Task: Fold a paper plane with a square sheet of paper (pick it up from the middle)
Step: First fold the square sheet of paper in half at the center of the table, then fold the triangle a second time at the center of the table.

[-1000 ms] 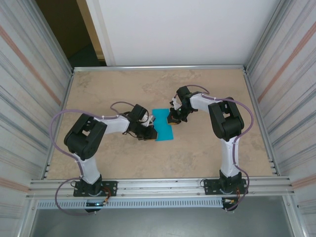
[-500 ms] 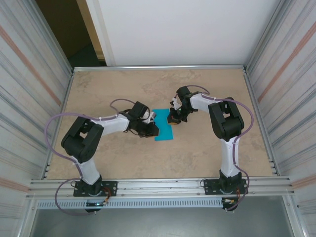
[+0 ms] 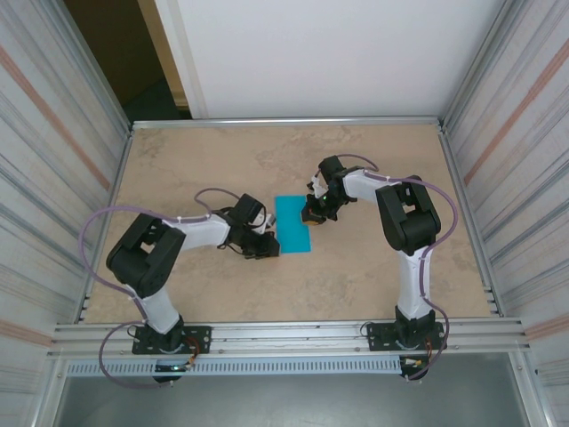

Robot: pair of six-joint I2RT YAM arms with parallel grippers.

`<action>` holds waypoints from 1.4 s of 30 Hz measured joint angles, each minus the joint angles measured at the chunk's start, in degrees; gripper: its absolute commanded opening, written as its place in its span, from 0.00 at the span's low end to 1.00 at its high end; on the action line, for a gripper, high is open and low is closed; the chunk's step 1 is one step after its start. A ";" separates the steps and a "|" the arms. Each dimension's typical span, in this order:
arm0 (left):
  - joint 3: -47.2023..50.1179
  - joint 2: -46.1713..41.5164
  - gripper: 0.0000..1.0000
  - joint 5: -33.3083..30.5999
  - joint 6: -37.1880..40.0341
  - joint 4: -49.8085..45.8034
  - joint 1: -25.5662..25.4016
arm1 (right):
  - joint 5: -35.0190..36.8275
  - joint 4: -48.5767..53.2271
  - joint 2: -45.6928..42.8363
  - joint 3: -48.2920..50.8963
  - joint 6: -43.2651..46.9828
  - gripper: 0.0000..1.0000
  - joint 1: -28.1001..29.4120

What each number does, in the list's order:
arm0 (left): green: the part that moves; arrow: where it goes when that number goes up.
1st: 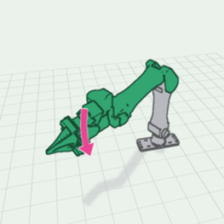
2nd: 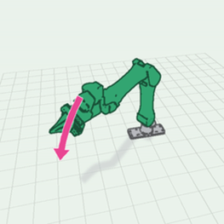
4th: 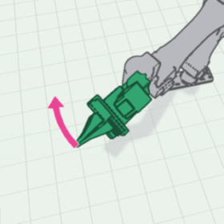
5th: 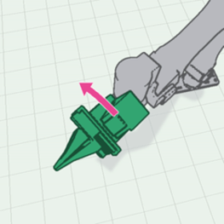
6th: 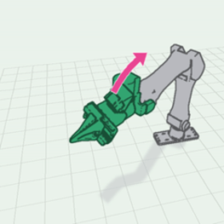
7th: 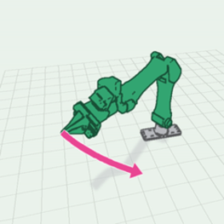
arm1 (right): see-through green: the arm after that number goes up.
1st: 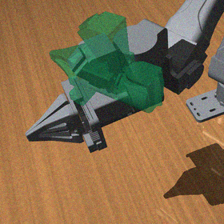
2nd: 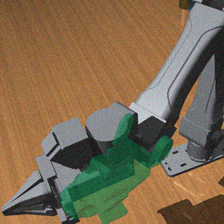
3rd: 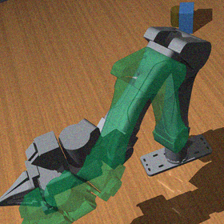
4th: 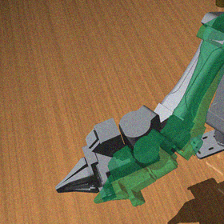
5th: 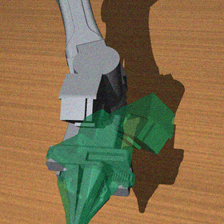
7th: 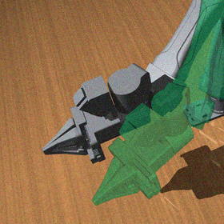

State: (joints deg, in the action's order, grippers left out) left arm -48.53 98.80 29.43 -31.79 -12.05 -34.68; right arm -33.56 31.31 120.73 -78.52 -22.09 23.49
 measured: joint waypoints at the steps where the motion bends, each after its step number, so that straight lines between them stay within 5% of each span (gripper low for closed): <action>1: 0.42 -0.68 0.16 -0.13 -0.13 -0.57 0.33 | 0.15 0.04 -0.09 -0.07 -0.11 0.05 0.00; 13: -5.25 -3.74 0.27 0.39 -6.51 3.72 3.61 | 8.74 4.90 -2.75 -4.87 -7.32 0.50 2.51; 20: -11.45 2.75 0.29 2.80 -8.81 7.82 3.61 | 14.78 0.57 -18.08 5.95 -14.45 0.67 1.73; 30: -19.65 12.15 0.29 3.13 -9.03 5.86 3.56 | 17.75 -8.24 -29.35 24.15 -23.15 0.68 0.55; 42: -21.66 15.61 0.29 1.05 -12.11 4.61 3.56 | 15.93 -15.56 -29.90 27.76 -26.21 0.53 0.68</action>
State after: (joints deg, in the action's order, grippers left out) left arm -70.19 114.41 30.48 -43.90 -7.44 -31.11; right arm -17.63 15.75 90.83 -50.76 -48.29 24.16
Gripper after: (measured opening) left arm 0.291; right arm 0.544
